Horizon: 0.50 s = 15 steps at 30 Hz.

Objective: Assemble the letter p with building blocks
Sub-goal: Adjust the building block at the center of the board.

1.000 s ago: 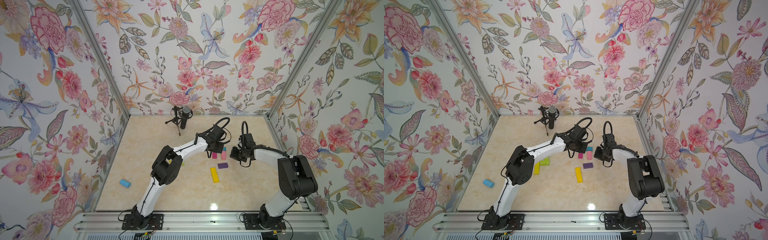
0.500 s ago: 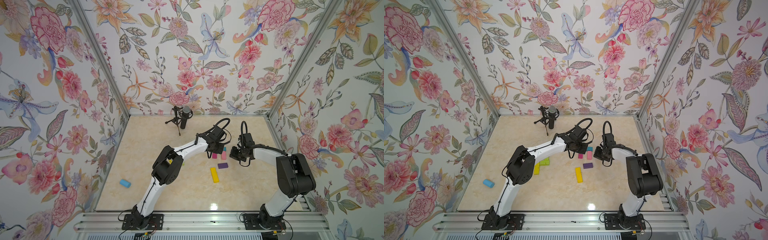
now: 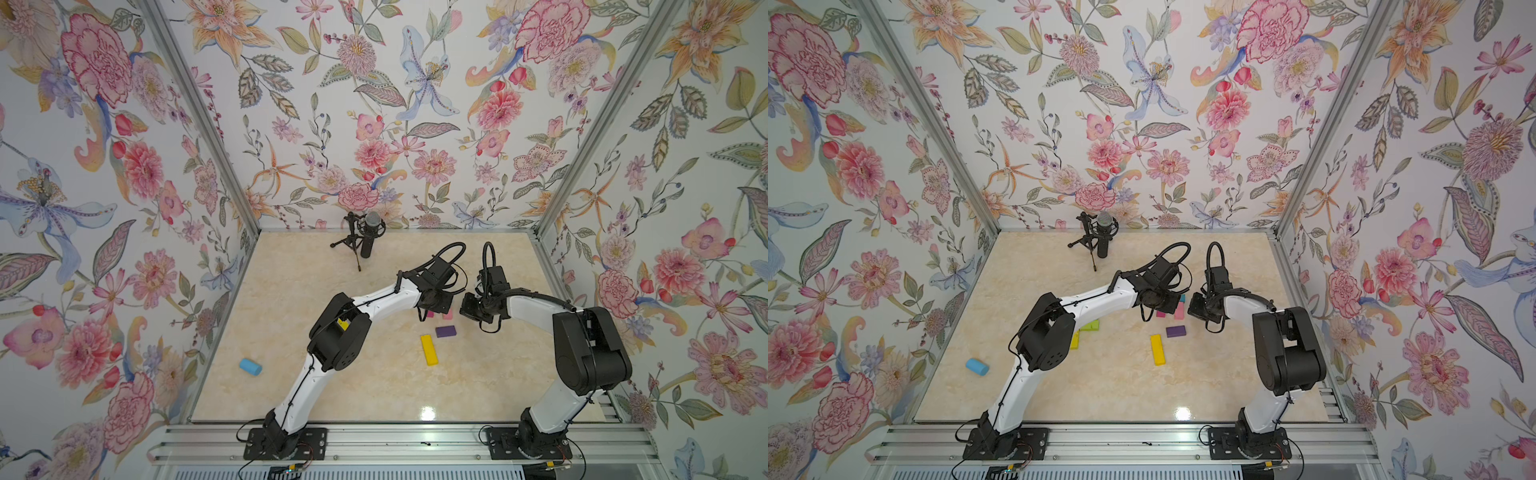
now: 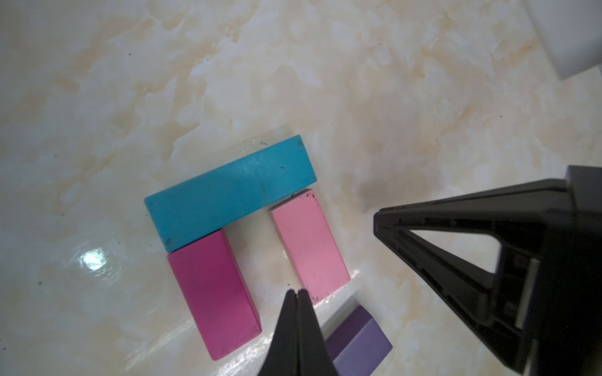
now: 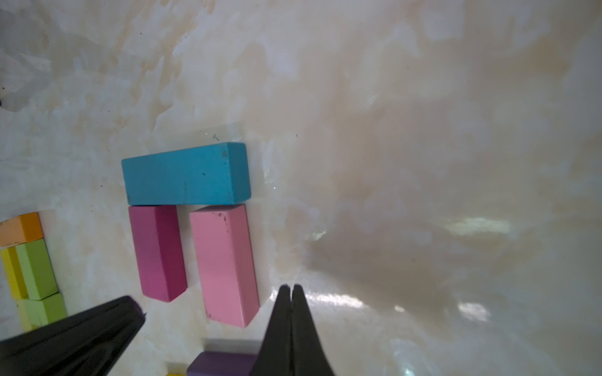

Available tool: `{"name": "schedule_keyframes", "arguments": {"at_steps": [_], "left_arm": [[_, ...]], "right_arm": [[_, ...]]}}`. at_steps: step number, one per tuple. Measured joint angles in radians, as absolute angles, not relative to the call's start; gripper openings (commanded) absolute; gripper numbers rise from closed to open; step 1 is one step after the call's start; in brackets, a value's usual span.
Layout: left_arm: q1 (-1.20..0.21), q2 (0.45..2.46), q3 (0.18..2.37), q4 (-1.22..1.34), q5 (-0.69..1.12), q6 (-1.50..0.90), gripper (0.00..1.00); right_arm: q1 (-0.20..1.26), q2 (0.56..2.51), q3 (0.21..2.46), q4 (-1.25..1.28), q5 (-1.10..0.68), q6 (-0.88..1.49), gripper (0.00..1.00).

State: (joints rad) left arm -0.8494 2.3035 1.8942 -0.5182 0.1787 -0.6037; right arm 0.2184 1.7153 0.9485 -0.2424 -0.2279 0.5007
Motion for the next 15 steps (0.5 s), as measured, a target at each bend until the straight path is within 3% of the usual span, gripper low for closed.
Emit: {"name": "schedule_keyframes", "arguments": {"at_steps": [15], "left_arm": [[-0.849, 2.349, 1.894, -0.493, 0.179, -0.617, 0.0]], "right_arm": [[0.213, 1.715, 0.948, -0.241, -0.233, 0.501, 0.0]]}}
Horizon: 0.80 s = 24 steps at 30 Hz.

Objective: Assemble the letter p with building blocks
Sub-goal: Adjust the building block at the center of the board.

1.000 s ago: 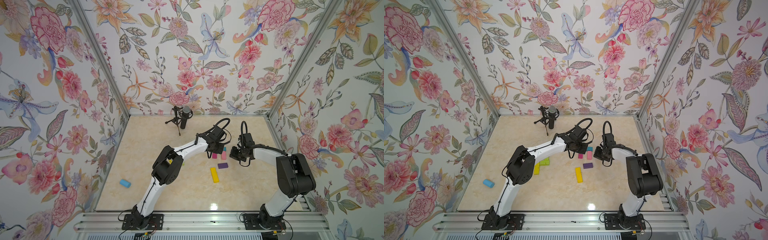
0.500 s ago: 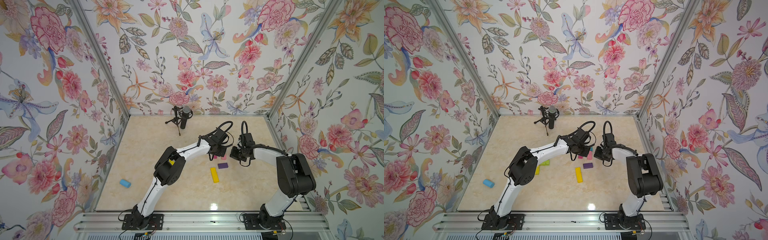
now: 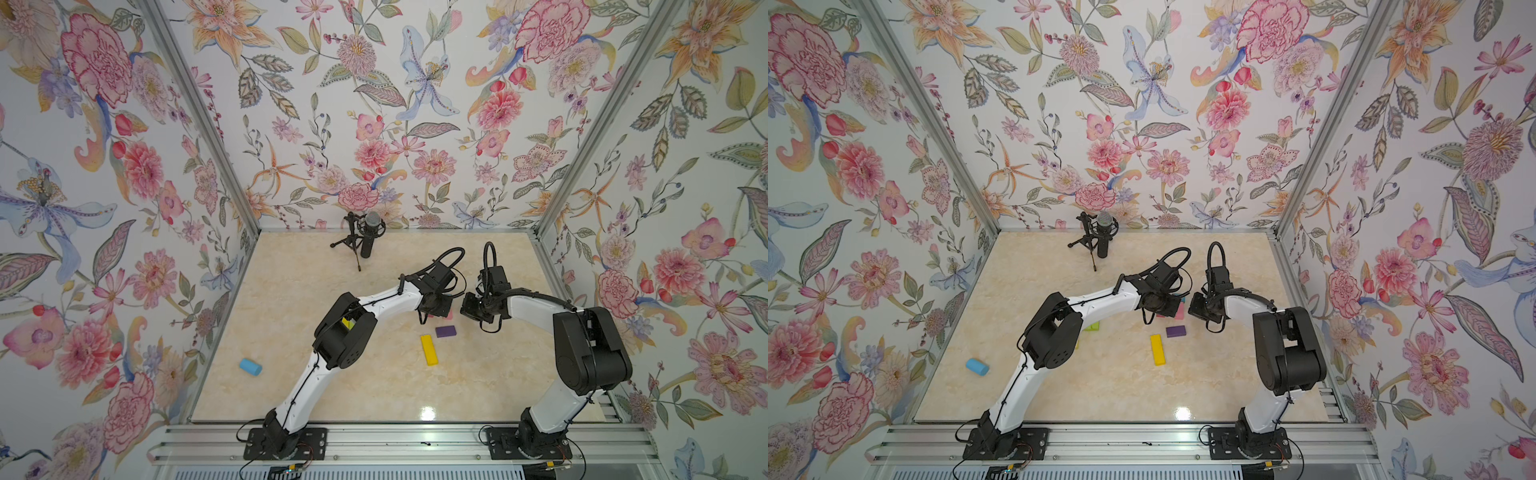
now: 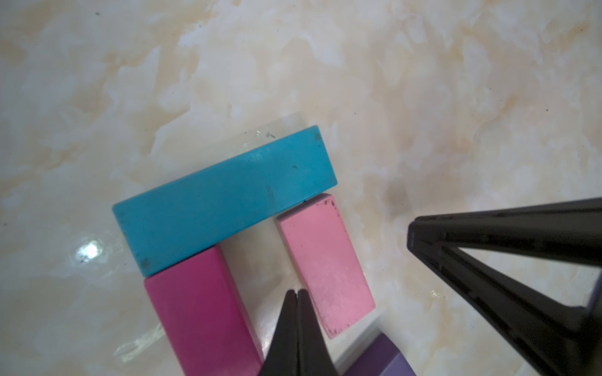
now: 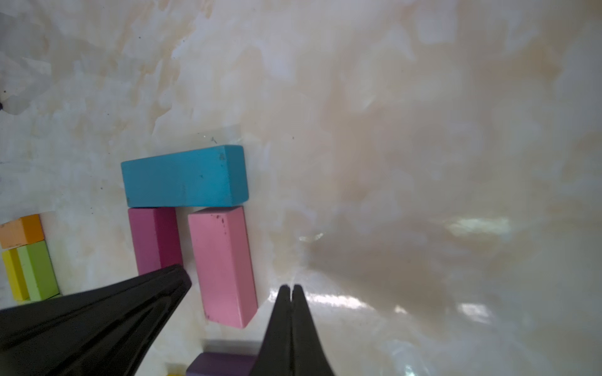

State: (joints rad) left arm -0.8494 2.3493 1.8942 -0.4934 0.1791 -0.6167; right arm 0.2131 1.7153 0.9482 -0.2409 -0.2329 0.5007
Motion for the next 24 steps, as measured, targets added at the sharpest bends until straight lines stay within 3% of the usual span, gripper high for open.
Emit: {"name": "schedule_keyframes", "arguments": {"at_steps": [24], "left_arm": [[-0.849, 2.372, 1.916, -0.494, 0.179, -0.621, 0.0]], "right_arm": [[0.213, 1.75, 0.948, -0.212, -0.281, 0.501, 0.0]]}}
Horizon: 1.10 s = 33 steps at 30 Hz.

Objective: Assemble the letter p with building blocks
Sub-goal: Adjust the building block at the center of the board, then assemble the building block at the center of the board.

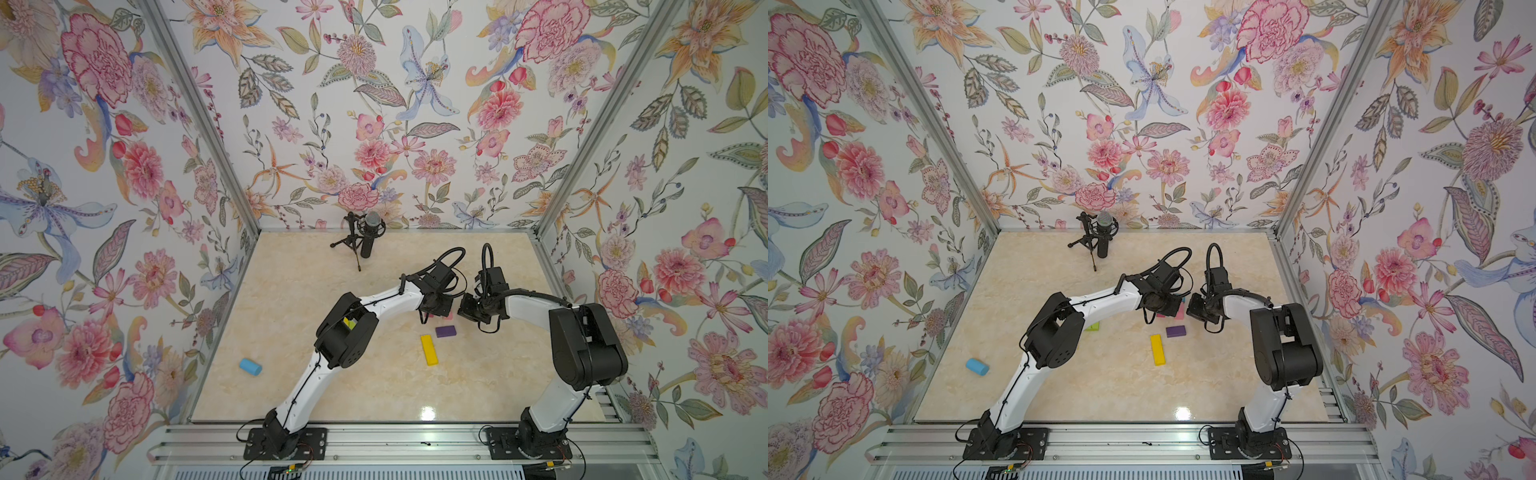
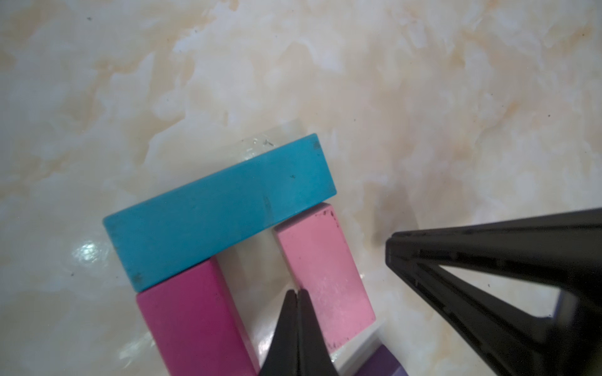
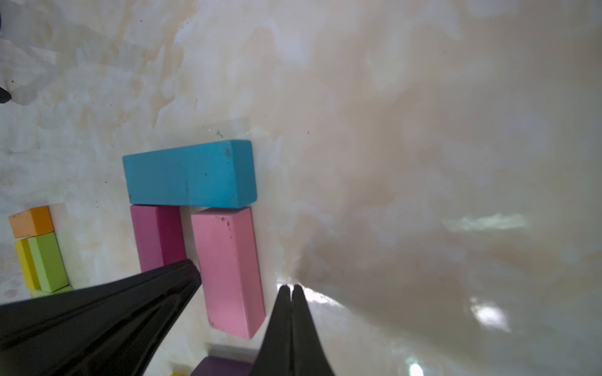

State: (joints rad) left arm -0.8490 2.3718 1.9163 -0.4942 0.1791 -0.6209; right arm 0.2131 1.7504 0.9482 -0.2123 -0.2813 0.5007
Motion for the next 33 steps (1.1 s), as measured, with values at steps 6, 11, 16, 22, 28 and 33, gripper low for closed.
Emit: {"name": "schedule_keyframes", "arguments": {"at_steps": [6, 11, 16, 22, 28, 33], "left_arm": [[-0.849, 2.379, 1.916, -0.494, 0.179, -0.621, 0.0], [-0.847, 2.385, 1.919, -0.495, 0.179, -0.621, 0.0], [-0.846, 2.385, 1.921, -0.498, 0.175, -0.621, 0.0], [-0.842, 2.369, 1.892, -0.477, 0.148, -0.631, 0.0], [-0.838, 2.191, 1.701, -0.39, 0.102, -0.645, 0.0], [-0.837, 2.002, 1.575, -0.343, 0.092, -0.647, 0.0]], "right_arm": [[0.213, 1.751, 0.948, -0.212, -0.282, 0.501, 0.0], [0.212, 1.753, 0.948, -0.212, -0.289, 0.501, 0.0], [0.212, 1.762, 0.948, -0.212, -0.298, 0.501, 0.0], [0.212, 1.76, 0.94, -0.203, -0.297, 0.501, 0.0], [0.206, 1.672, 0.879, -0.2, -0.269, 0.501, 0.0], [0.2, 1.587, 0.838, -0.2, -0.274, 0.501, 0.0]]}}
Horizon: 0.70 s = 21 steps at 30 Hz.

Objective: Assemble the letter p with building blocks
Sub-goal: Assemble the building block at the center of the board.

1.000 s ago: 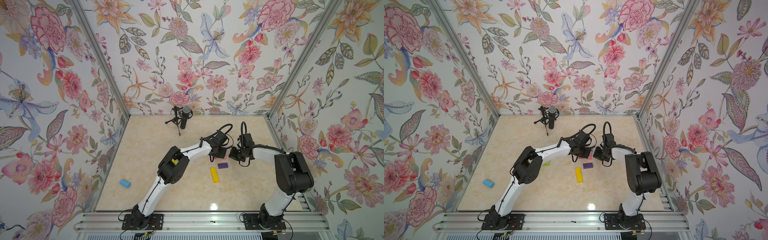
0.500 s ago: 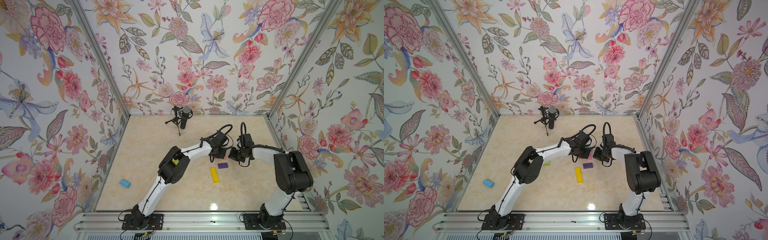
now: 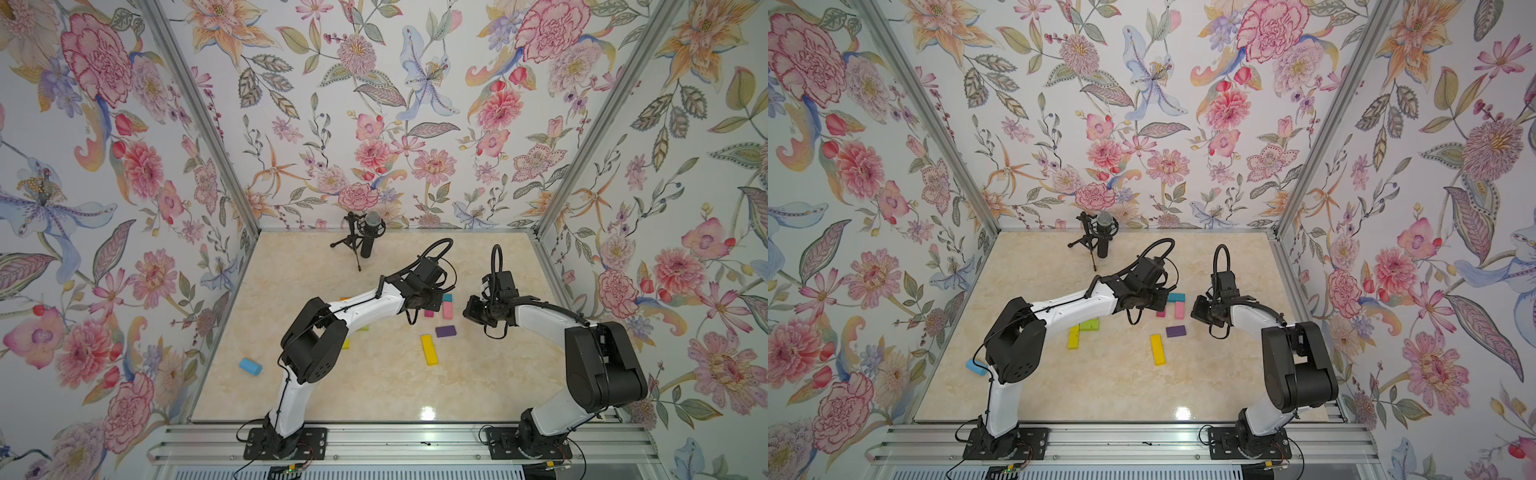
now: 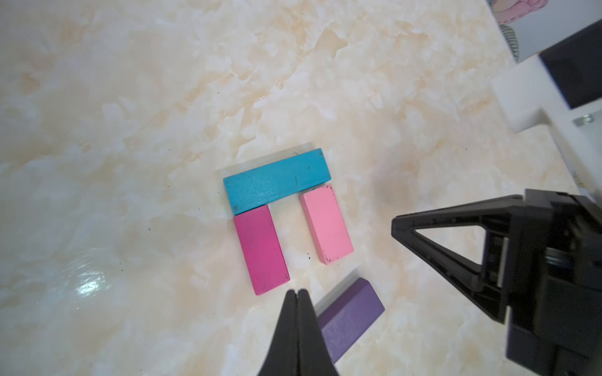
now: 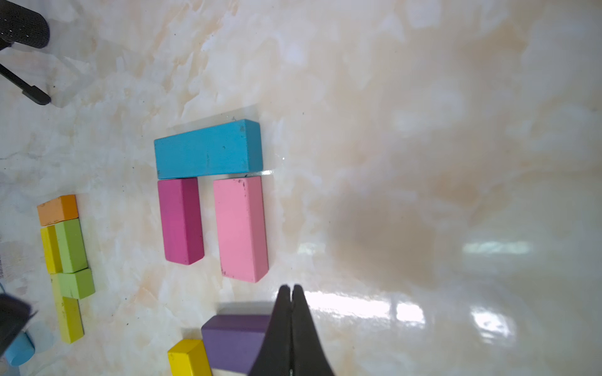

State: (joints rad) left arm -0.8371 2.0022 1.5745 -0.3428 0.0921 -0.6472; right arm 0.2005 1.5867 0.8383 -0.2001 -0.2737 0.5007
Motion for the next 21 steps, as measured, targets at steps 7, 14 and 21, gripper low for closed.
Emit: {"name": "schedule_keyframes", "arguments": {"at_steps": [7, 14, 21], "left_arm": [[-0.847, 1.929, 1.397, -0.32, 0.171, -0.651, 0.0], [-0.899, 1.965, 1.353, -0.334, 0.207, -0.655, 0.0], [-0.916, 2.019, 1.386, -0.327, 0.209, -0.662, 0.0]], "right_arm": [[0.208, 1.586, 0.771, -0.21, -0.284, 0.502, 0.0], [0.243, 1.586, 0.758, -0.212, -0.289, 0.505, 0.0], [0.266, 1.605, 0.758, -0.199, -0.3, 0.506, 0.0]]}}
